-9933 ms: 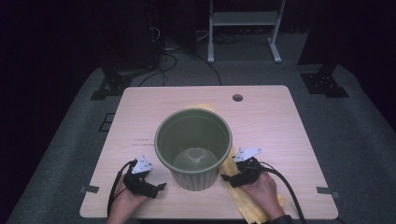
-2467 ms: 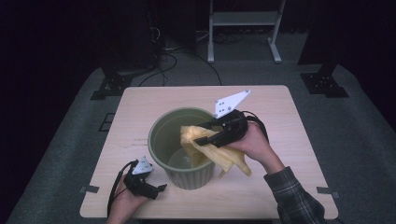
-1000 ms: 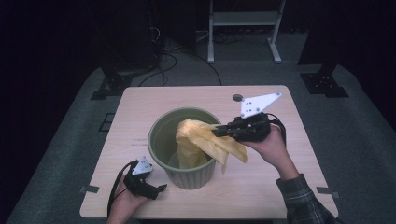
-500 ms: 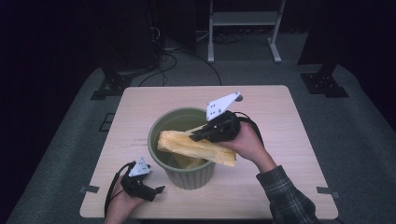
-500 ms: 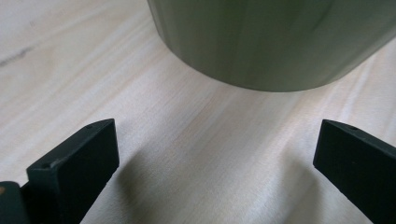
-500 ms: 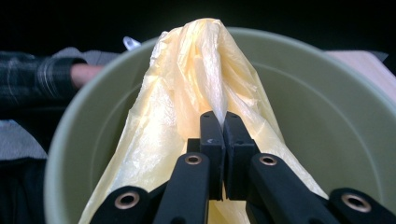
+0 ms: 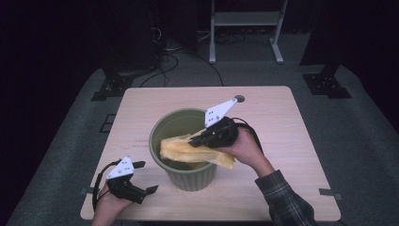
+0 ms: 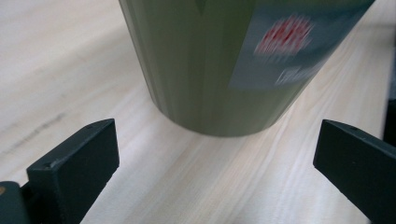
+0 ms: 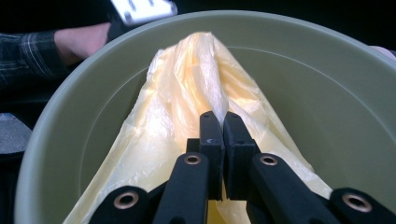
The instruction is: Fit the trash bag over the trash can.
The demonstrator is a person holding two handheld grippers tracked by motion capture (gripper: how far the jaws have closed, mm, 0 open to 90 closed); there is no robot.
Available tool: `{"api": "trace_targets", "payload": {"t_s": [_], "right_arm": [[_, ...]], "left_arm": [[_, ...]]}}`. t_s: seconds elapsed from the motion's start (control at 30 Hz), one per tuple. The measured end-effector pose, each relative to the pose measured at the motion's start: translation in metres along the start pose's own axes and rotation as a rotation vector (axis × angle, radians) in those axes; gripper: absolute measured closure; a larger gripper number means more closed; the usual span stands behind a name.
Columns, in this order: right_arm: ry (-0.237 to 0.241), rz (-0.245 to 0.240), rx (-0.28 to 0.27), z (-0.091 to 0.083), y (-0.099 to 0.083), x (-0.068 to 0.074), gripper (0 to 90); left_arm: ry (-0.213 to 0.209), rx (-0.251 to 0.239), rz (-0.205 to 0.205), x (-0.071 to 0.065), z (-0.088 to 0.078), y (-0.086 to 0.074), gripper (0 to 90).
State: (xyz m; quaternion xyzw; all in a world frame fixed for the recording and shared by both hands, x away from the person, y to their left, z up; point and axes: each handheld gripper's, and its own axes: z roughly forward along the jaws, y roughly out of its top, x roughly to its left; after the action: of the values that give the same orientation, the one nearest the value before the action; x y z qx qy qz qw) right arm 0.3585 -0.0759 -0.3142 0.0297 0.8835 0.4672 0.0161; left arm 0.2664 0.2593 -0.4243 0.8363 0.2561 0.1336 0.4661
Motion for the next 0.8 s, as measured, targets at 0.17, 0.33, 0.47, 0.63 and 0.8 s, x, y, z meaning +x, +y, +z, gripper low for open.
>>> {"api": "trace_targets", "payload": {"t_s": [0.17, 0.33, 0.47, 0.63, 0.8], "right_arm": [[-0.003, -0.002, -0.005, 0.002, 0.000, 0.001, 87.9], [-0.007, -0.005, -0.020, 0.001, -0.001, 0.001, 88.0], [-0.005, -0.005, -0.028, 0.001, -0.002, 0.001, 88.0], [-0.003, -0.007, -0.045, 0.000, -0.003, 0.001, 88.0], [0.001, -0.007, -0.051, 0.000, -0.003, 0.001, 88.0]], "left_arm": [[-0.021, -0.037, 0.006, 0.001, -0.026, 0.018, 0.0], [-0.060, -0.093, 0.028, 0.000, -0.047, 0.044, 0.0], [-0.095, -0.148, 0.056, -0.002, -0.057, 0.068, 0.0], [-0.122, -0.177, 0.060, 0.001, -0.054, 0.090, 0.0], [-0.141, -0.209, 0.057, 0.006, -0.047, 0.107, 7.3]]}}
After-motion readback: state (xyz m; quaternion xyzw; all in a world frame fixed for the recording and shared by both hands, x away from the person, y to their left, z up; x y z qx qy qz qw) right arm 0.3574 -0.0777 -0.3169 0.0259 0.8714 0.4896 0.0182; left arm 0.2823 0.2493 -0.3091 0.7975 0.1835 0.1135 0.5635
